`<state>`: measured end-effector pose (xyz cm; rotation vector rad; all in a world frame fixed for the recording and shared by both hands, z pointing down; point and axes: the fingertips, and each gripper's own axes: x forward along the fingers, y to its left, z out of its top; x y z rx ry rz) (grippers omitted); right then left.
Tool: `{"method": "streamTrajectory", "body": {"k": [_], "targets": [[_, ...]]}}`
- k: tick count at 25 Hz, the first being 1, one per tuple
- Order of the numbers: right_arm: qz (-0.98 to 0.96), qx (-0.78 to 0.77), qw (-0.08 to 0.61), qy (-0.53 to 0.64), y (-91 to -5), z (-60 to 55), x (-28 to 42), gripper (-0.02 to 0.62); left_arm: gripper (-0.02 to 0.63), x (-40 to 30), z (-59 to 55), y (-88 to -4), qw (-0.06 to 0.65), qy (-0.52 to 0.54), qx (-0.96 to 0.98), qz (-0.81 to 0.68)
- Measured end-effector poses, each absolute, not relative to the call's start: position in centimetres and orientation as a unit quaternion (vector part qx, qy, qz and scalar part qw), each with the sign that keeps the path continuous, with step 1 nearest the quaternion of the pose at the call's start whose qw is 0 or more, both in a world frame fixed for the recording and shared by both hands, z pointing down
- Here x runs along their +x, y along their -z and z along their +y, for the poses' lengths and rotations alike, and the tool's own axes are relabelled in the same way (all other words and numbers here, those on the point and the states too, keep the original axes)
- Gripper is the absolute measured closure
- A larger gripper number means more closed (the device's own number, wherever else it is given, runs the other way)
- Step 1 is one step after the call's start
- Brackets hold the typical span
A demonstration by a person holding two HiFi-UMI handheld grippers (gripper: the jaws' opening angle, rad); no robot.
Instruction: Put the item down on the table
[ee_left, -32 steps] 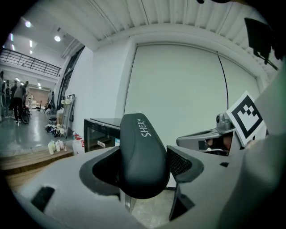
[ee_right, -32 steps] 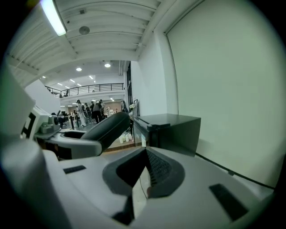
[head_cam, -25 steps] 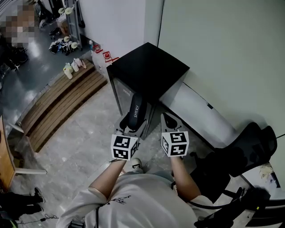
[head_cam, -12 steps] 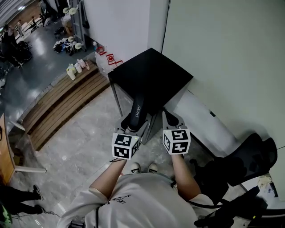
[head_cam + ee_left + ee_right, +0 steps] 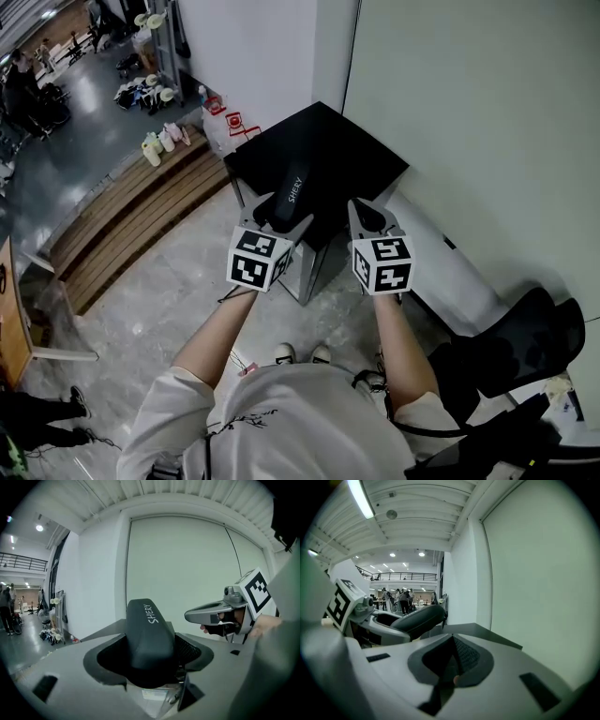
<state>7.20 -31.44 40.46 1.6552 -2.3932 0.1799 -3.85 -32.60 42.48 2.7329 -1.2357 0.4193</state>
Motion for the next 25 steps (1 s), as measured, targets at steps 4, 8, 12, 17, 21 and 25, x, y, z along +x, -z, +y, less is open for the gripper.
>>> {"method": "streamTrajectory", "body": {"k": [4, 8, 12, 17, 21, 25], "targets": [[-0.819, 0.558, 0.128, -0.046, -39.0, -34.9, 7.4, 0.594, 0.270, -2.7, -36.2, -41.2, 0.048, -0.158, 0.902, -0.398], [-0.820, 0.553, 0.139, -0.049, -39.2, -38.0, 7.8, 0.594, 0.270, -1.2, -39.3, -41.7, 0.041, -0.189, 0.900, -0.390], [-0.821, 0.547, 0.153, -0.055, -40.1, -39.5, 7.9, 0.594, 0.270, -0.6, -41.1, -43.2, 0.055, -0.223, 0.898, -0.374], [-0.822, 0.544, 0.154, -0.075, -41.9, -40.8, 8.2, 0.594, 0.270, -0.2, -42.3, -45.3, 0.067, -0.261, 0.896, -0.353], [-0.822, 0.540, 0.157, -0.090, -43.3, -41.8, 8.4, 0.594, 0.270, 0.1, -43.5, -47.0, 0.080, -0.274, 0.892, -0.351], [-0.822, 0.535, 0.165, -0.100, -44.8, -42.4, 8.7, 0.594, 0.270, 0.6, -43.8, -48.5, 0.090, -0.295, 0.888, -0.341]]}}
